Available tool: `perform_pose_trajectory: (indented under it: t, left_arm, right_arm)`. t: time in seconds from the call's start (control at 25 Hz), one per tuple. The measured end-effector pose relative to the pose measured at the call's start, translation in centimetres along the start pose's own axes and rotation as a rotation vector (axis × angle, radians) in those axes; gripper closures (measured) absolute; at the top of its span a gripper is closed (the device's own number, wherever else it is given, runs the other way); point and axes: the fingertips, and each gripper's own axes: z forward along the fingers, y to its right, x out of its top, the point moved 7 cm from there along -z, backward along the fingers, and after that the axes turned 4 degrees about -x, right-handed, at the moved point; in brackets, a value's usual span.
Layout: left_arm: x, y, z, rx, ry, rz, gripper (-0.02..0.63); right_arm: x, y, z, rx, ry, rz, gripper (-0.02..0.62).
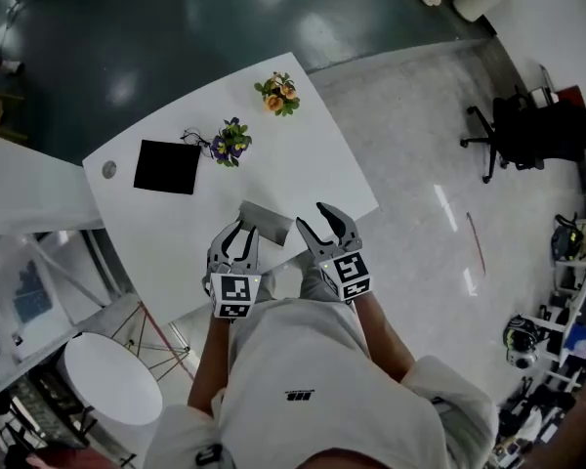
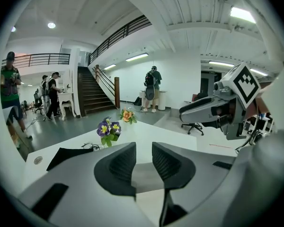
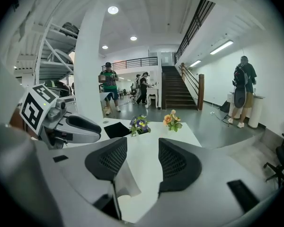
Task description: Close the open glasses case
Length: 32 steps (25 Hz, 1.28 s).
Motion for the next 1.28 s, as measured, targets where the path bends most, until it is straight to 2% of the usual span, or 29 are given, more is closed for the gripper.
perform_pose_trajectory:
  t: [0.64, 1.28]
  left_arm:
    - [-3.6, 1.3, 3.7, 0.19, -0.1, -0.156, 0.491]
    - [-6.5, 1.4, 7.8, 0.235, -0.183, -0.241, 0.495]
  right_arm:
    - [-3.7, 2.5, 6.1, 0.269, -0.134, -0.092, 0.387]
    - [-6.1, 2.5, 11.2, 0.392, -0.216, -0.15, 0.387]
